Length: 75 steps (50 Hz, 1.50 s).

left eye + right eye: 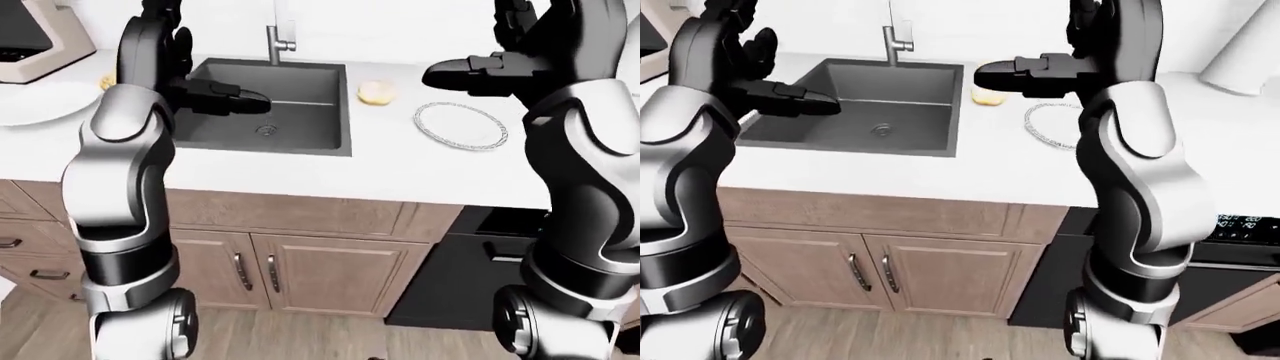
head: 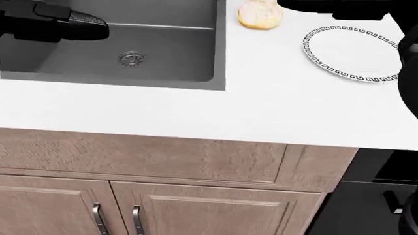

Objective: Place the pastries on the plates.

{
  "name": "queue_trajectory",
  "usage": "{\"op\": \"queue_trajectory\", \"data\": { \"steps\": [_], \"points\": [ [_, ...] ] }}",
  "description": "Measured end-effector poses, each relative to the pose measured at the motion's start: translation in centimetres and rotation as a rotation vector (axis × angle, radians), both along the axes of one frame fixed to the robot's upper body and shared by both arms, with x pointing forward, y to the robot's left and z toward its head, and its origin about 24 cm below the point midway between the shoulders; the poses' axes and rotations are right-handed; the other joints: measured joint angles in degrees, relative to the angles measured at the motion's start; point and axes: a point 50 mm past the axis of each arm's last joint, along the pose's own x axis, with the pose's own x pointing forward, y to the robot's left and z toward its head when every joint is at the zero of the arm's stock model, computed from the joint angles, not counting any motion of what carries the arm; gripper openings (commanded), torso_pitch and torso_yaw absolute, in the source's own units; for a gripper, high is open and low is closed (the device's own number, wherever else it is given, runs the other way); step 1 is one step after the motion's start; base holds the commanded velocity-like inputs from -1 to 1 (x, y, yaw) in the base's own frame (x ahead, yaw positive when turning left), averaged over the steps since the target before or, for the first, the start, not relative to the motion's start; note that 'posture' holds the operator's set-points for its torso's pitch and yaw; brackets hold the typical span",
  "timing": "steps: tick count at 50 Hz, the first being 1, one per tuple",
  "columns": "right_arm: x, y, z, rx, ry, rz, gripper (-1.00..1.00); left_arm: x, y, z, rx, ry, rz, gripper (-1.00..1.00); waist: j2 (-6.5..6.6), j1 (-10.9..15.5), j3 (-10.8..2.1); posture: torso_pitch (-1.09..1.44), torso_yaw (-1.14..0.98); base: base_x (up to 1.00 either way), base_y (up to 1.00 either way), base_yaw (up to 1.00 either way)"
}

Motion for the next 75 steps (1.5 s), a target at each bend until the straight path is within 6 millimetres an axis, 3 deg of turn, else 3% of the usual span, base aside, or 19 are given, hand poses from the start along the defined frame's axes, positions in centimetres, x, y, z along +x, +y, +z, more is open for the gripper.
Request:
{"op": "queue_trajectory", "data": {
  "steps": [2, 5, 8, 10, 11, 12, 14, 21, 32, 42, 46, 50, 56, 59, 63, 64, 66, 69, 75],
  "points": [
    [-0.1, 0.0, 0.1, 0.000, -0.012, 0.000, 1.00, 0.1, 0.1, 0.0, 0.001, -0.002, 0.003, 1.00, -0.81, 0.04, 0.32, 0.00, 0.00, 0.00, -0.93, 0.00],
    [-0.1, 0.1, 0.0, -0.004, -0.004, 0.005, 1.00, 0.2, 0.2, -0.1, 0.001, 0.008, 0.008, 1.00, -0.60, -0.10, 0.89, 0.00, 0.00, 0.00, -0.99, 0.00],
    [-0.1, 0.1, -0.3, -0.004, 0.009, 0.007, 1.00, 0.0, 0.2, -0.2, 0.002, 0.008, 0.008, 1.00, -1.89, 0.09, 1.25, 0.00, 0.00, 0.00, -0.99, 0.00],
    [-0.2, 0.0, -0.3, -0.004, 0.010, 0.007, 1.00, -0.1, 0.3, -0.3, 0.001, 0.008, 0.012, 1.00, -3.82, 0.55, 1.12, 0.00, 0.00, 0.00, -0.50, 0.00],
    [-0.3, 0.0, -0.2, -0.002, 0.006, 0.004, 1.00, -0.1, 0.3, -0.2, -0.001, 0.007, 0.011, 1.00, -5.94, 0.61, 0.80, 0.00, 0.00, 0.00, 0.00, 0.00],
    [-0.3, -0.4, -0.1, -0.001, 0.002, -0.010, 1.00, -0.2, 0.0, -0.2, -0.001, 0.003, 0.002, 1.00, -6.98, 0.00, 1.58, 0.00, 0.00, 0.00, 0.00, 0.00],
    [-0.1, -1.1, -0.8, 0.016, 0.027, -0.045, 1.00, -0.1, -0.7, -0.9, 0.010, 0.026, -0.027, 1.00, -7.32, -1.10, 3.41, 0.00, 0.00, 0.00, 0.00, 0.00],
    [-0.2, -1.0, -0.4, 0.015, 0.009, -0.061, 1.00, -0.5, -0.3, -0.1, 0.012, 0.011, -0.024, 1.00, -4.39, -0.59, 2.51, 0.00, 0.00, 0.00, 0.00, 0.00],
    [0.0, -1.4, -0.7, 0.043, 0.029, -0.071, 1.00, -0.4, 0.1, -0.6, 0.010, 0.028, -0.003, 1.00, -3.51, -1.23, 0.81, 0.00, 0.00, 0.00, 0.00, -0.38],
    [-0.8, -1.9, 0.1, 0.046, -0.027, -0.093, 1.00, -0.8, -0.3, 0.1, 0.021, 0.001, -0.017, 1.00, -0.40, -1.79, 0.81, 0.00, 0.00, 0.00, 0.00, -0.80],
    [-0.6, -1.8, -0.3, 0.041, -0.008, -0.099, 1.00, -0.9, -0.6, 0.0, 0.029, 0.000, -0.041, 1.00, -0.58, -1.27, 2.07, 0.00, 0.00, 0.00, 0.00, 0.00],
    [0.0, -0.9, -1.2, -0.014, 0.048, -0.068, 1.00, -0.7, 0.0, -0.4, 0.019, 0.033, -0.013, 1.00, -2.87, -0.17, 3.05, 0.00, 0.00, 0.04, 0.02, 0.00],
    [-0.4, -0.5, -0.7, -0.034, 0.017, -0.035, 1.00, -0.7, 0.2, -0.2, 0.020, 0.026, 0.005, 1.00, -5.62, 1.19, 1.41, 0.00, 0.00, 0.13, 0.12, 0.00],
    [-0.9, -0.7, -0.1, -0.027, -0.024, -0.041, 1.00, -1.0, 0.1, 0.5, 0.026, -0.013, 0.005, 1.00, -5.10, 1.35, 0.77, 0.00, 0.00, 0.14, 0.13, 0.00],
    [-0.8, -1.2, -0.2, -0.016, -0.020, -0.056, 1.00, -0.9, -0.2, 0.7, 0.033, -0.014, -0.004, 1.00, -2.66, 1.02, 0.59, 0.00, 0.00, 0.16, 0.10, 0.00],
    [-0.8, -1.3, -0.3, -0.008, -0.015, -0.059, 1.00, -0.8, -0.2, 0.7, 0.035, -0.010, -0.007, 1.00, -1.82, 0.97, 0.74, 0.00, 0.00, 0.14, 0.00, 0.00],
    [-0.4, -1.4, -0.9, -0.001, 0.026, -0.053, 1.00, -0.7, 0.1, 0.3, 0.030, 0.010, 0.008, 1.00, -2.46, 1.07, 1.97, 0.00, 0.00, 0.00, 0.00, 0.00],
    [-0.5, -1.4, -1.1, 0.016, 0.032, -0.053, 1.00, -0.3, 0.2, -0.1, 0.029, 0.049, 0.017, 1.00, 0.07, 0.90, 2.80, 0.00, 0.00, 0.00, 0.00, 0.00],
    [-1.0, -1.4, -0.5, 0.019, -0.011, -0.059, 1.00, -0.8, 0.0, 0.8, 0.043, -0.005, 0.004, 1.00, -1.04, 0.78, 1.98, 0.00, 0.00, 0.00, 0.00, 0.00]
  ]
}}
